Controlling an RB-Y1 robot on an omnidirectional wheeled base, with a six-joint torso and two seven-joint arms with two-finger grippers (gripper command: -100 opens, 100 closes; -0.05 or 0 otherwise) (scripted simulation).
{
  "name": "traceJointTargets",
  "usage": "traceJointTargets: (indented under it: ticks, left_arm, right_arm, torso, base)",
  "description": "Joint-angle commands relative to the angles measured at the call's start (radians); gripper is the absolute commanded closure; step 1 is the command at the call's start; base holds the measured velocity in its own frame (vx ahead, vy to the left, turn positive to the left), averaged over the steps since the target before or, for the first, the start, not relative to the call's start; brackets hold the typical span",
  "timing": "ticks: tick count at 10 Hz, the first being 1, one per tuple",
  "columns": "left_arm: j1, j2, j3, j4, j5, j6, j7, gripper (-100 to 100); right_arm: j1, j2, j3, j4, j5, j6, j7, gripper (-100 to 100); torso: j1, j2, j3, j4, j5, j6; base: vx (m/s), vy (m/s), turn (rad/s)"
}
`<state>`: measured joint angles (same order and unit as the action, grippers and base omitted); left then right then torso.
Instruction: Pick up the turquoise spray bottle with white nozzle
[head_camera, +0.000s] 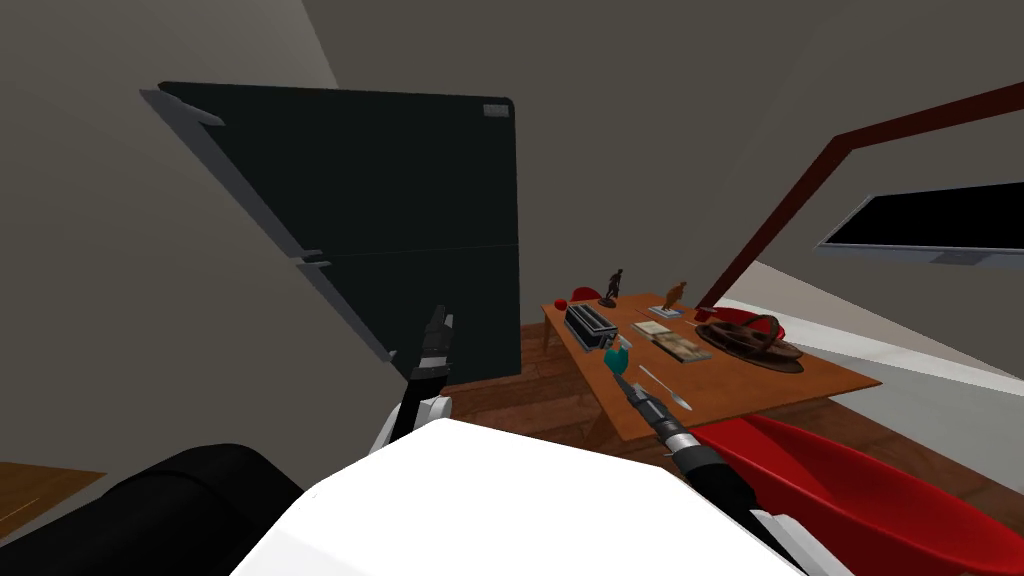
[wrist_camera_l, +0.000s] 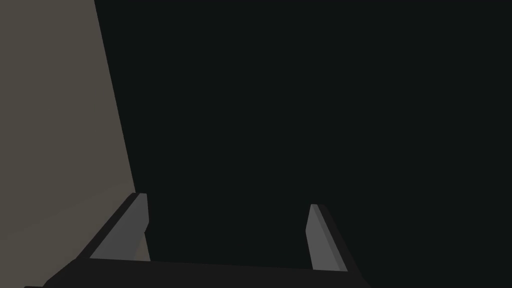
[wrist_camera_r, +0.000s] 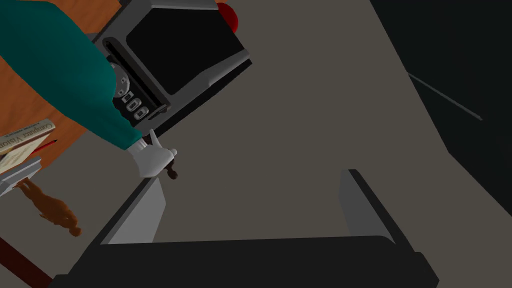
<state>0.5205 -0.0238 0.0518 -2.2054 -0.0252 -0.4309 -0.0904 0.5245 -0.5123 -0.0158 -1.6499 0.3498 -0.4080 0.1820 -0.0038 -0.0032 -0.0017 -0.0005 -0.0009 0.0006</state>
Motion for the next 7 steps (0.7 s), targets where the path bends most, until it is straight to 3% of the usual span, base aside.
traceJointTargets:
  ticks: [1,2,7]
  left_arm:
    - [0.000,0.000,0.000,0.000,0.000,0.000,0.000,0]
    - [0.000,0.000,0.000,0.000,0.000,0.000,0.000,0]
    - [0.000,0.000,0.000,0.000,0.000,0.000,0.000,0]
  right_arm:
    - [-0.005,-0.026,-0.002,0.050,0.019,0.001,0.021,-100]
    - [-0.005,-0.026,-0.002,0.052,0.019,0.001,0.021,-100]
    - [0.004,-0.099,-0.016,0.188,0.083,-0.005,0.099,-100]
  torso:
    - [0.000,0.000,0.000,0.000,0.000,0.000]
    - [0.000,0.000,0.000,0.000,0.000,0.000]
    - [-0.001,-0.002,-0.001,0.000,0.000,0.000]
  base:
    - [0.026,-0.043,0.136]
    - [0.026,-0.041,0.093]
    - [0.057,-0.064,0.169]
